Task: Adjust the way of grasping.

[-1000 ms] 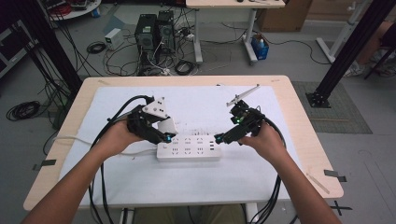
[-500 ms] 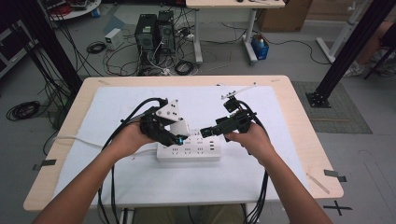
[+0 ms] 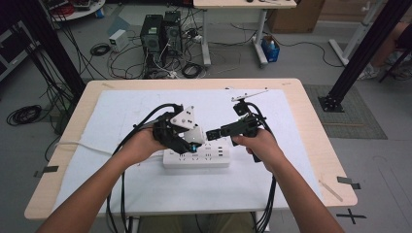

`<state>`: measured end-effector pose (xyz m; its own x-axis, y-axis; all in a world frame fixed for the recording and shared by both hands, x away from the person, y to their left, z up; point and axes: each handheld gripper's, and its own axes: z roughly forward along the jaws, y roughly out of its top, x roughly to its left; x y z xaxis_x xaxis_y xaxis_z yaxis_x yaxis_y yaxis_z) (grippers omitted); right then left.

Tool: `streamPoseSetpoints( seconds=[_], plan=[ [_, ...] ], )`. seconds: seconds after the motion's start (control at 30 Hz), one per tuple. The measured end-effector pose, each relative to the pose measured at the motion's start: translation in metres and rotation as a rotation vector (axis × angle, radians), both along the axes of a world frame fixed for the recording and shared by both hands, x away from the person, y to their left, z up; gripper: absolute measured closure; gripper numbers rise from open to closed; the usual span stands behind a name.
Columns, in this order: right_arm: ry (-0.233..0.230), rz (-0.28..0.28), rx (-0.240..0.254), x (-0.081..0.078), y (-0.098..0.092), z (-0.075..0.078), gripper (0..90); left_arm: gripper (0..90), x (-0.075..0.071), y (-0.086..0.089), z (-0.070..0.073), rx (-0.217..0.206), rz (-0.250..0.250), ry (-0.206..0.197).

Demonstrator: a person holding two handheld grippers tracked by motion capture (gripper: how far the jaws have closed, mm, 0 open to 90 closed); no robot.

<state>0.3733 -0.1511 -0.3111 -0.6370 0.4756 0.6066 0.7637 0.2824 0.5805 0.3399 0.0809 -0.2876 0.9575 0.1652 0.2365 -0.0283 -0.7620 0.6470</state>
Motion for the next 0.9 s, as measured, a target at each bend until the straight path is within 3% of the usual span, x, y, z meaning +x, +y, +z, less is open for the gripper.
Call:
streamPoseSetpoints(
  seconds=[0.07,0.2,0.23,0.37,0.77,0.8,0.83,0.9],
  plan=[
    [0.054,-0.005,0.043,0.000,0.000,-0.003,1.5,42.5,0.000,-0.004,0.001,-0.007,-0.016,-0.009],
    [0.101,-0.018,0.088,0.001,0.000,-0.006,1.6,42.5,0.000,-0.009,0.001,-0.008,-0.026,-0.013],
    [0.148,-0.023,0.121,0.003,0.000,-0.008,2.0,42.5,-0.001,-0.012,0.000,-0.007,-0.032,-0.021],
    [0.204,-0.031,0.154,0.004,0.000,-0.010,4.1,42.5,-0.002,-0.018,0.000,-0.004,-0.040,-0.031],
    [0.267,-0.047,0.204,0.005,0.004,-0.018,7.7,42.5,-0.001,-0.024,0.002,0.001,-0.041,-0.045],
    [0.264,-0.048,0.209,0.006,0.004,-0.019,8.6,42.5,-0.001,-0.024,0.002,0.003,-0.041,-0.046],
    [0.274,-0.051,0.210,0.006,0.003,-0.019,15.6,42.5,-0.001,-0.024,0.002,0.003,-0.041,-0.046],
    [0.279,-0.051,0.236,0.007,0.002,-0.020,17.8,42.5,-0.001,-0.024,0.002,0.002,-0.040,-0.046]
  ],
)
